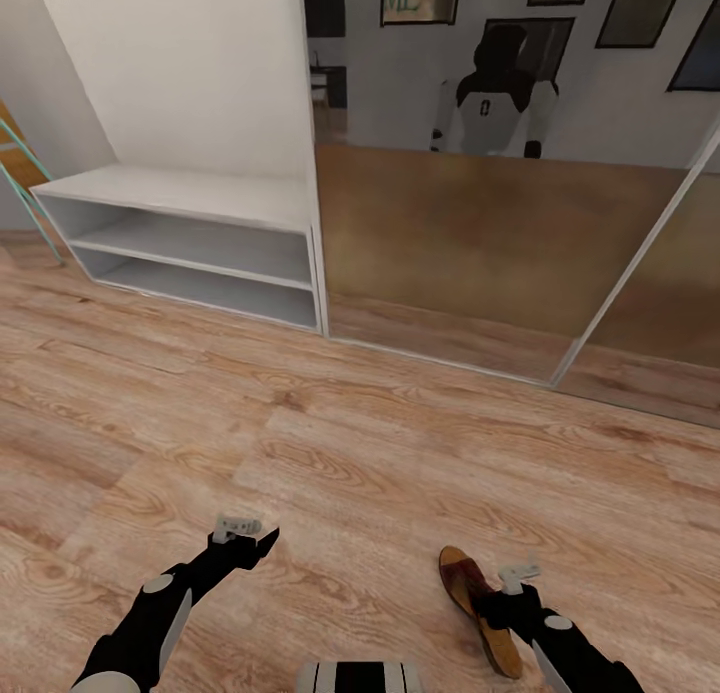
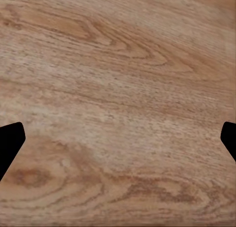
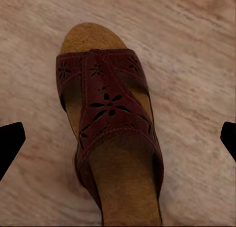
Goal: Pick up the two gym shoes and the two sandals from the corridor floor and place them onto the hallstand (shoe rack) in the corridor, making sure they are on the rack and not on the floor. Arrange them so the two gym shoes are next to each other and the two sandals are next to each other.
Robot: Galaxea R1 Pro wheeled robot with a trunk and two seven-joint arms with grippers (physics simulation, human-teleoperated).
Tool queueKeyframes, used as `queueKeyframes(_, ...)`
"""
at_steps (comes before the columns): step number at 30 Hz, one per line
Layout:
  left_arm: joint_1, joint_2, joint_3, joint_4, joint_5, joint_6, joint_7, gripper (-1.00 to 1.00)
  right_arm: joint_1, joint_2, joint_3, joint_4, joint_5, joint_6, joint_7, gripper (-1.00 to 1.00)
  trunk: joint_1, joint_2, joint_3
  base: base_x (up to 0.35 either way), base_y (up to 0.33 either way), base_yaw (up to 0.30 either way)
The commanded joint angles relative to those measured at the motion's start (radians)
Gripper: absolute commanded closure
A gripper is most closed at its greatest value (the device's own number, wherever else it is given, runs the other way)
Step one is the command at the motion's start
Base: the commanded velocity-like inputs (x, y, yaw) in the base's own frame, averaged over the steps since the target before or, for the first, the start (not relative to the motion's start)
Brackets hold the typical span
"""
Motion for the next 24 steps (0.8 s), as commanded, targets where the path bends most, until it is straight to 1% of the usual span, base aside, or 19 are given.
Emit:
queueKeyframes(1, -0.001, -0.001, 0.006, 0.000, -0.010, -0.003, -0.007, -1.00, 0.000, -0.001, 0.005, 0.013, 0.001, -0.014, 0.000, -1.00, 0.000, -0.001, -0.005, 0.000, 0.000, 0.002)
queueKeyframes(2, -0.001, -0.003, 0.006, 0.000, -0.010, -0.003, -0.007, -1.00, 0.000, -0.003, 0.006, 0.084, 0.001, -0.094, 0.001, -1.00, 0.000, -0.001, -0.005, 0.000, 0.000, 0.000)
queueKeyframes(4, -0.001, -0.006, 0.006, 0.000, -0.010, -0.003, -0.007, -1.00, 0.000, -0.003, 0.006, 0.120, 0.001, -0.136, 0.001, -1.00, 0.000, -0.001, -0.005, 0.000, 0.000, 0.000)
queueKeyframes(6, -0.001, -0.008, 0.006, 0.000, -0.010, -0.003, -0.007, -1.00, 0.000, -0.005, 0.006, 0.136, 0.001, -0.155, 0.002, -1.00, 0.000, -0.001, -0.005, 0.000, 0.000, 0.000)
queueKeyframes(11, -0.001, -0.010, 0.006, -0.001, -0.010, -0.003, -0.007, -1.00, 0.000, -0.021, 0.006, 0.156, 0.001, -0.180, 0.003, -1.00, 0.000, -0.001, -0.005, 0.000, 0.000, 0.000)
queueKeyframes(12, -0.001, -0.011, 0.005, -0.001, -0.010, -0.003, -0.007, -1.00, 0.001, -0.037, 0.006, 0.163, 0.002, -0.186, 0.004, -1.00, 0.000, -0.001, -0.005, 0.000, 0.000, 0.000)
queueKeyframes(14, -0.001, -0.011, 0.005, 0.000, -0.010, -0.003, -0.007, -1.00, 0.001, -0.047, 0.006, 0.169, 0.002, -0.189, 0.004, -1.00, 0.000, -0.001, -0.005, 0.000, 0.000, 0.000)
queueKeyframes(19, -0.001, -0.012, 0.005, 0.000, -0.010, -0.003, -0.007, -1.00, 0.001, -0.057, 0.006, 0.192, 0.001, -0.193, 0.005, -1.00, 0.000, -0.001, -0.005, 0.000, 0.000, 0.000)
queueKeyframes(24, -0.001, -0.013, 0.004, 0.000, -0.010, -0.003, -0.007, -1.00, 0.001, -0.060, 0.007, 0.203, 0.000, -0.194, 0.005, -1.00, 0.000, -0.001, -0.005, 0.000, 0.000, 0.000)
